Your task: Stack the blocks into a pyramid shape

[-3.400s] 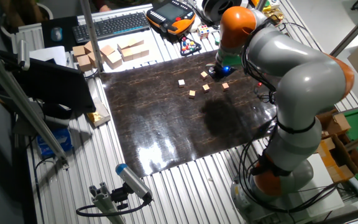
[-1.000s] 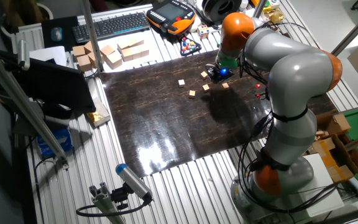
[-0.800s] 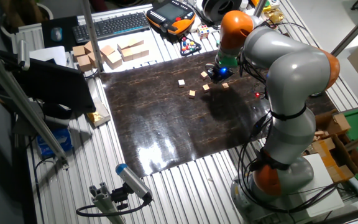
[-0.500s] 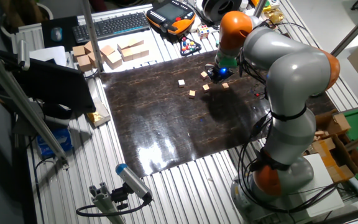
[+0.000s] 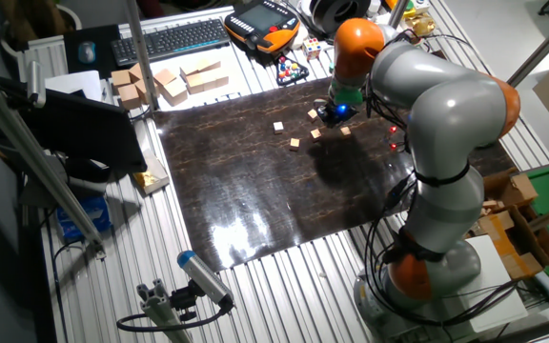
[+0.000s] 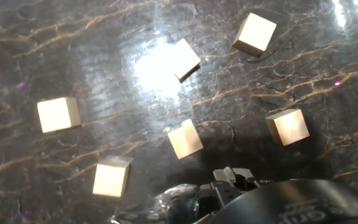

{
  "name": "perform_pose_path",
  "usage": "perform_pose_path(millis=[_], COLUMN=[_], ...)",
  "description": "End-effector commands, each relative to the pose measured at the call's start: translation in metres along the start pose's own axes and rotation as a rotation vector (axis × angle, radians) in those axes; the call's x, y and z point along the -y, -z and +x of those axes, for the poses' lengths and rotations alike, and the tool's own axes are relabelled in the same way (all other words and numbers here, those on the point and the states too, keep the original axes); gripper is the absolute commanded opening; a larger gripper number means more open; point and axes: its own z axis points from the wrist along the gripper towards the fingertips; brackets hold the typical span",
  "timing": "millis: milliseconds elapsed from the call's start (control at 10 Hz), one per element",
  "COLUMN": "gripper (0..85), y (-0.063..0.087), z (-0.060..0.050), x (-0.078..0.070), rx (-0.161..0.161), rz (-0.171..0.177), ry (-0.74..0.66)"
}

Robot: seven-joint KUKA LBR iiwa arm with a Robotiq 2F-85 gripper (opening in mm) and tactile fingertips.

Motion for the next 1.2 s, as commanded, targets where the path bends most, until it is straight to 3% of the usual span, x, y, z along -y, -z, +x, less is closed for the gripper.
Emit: perform_pose_path(millis=[0, 400, 1100], gripper=[0.7, 0.7, 0.7], y=[-0.003, -0.020, -0.037], z=[-0.003, -0.024, -0.041], x=[-0.002, -0.008, -0.016], rx=[0.000, 0.014, 0.049], rz=[-0.008, -0.039, -0.046], ry=[-0.029, -0.122, -0.263])
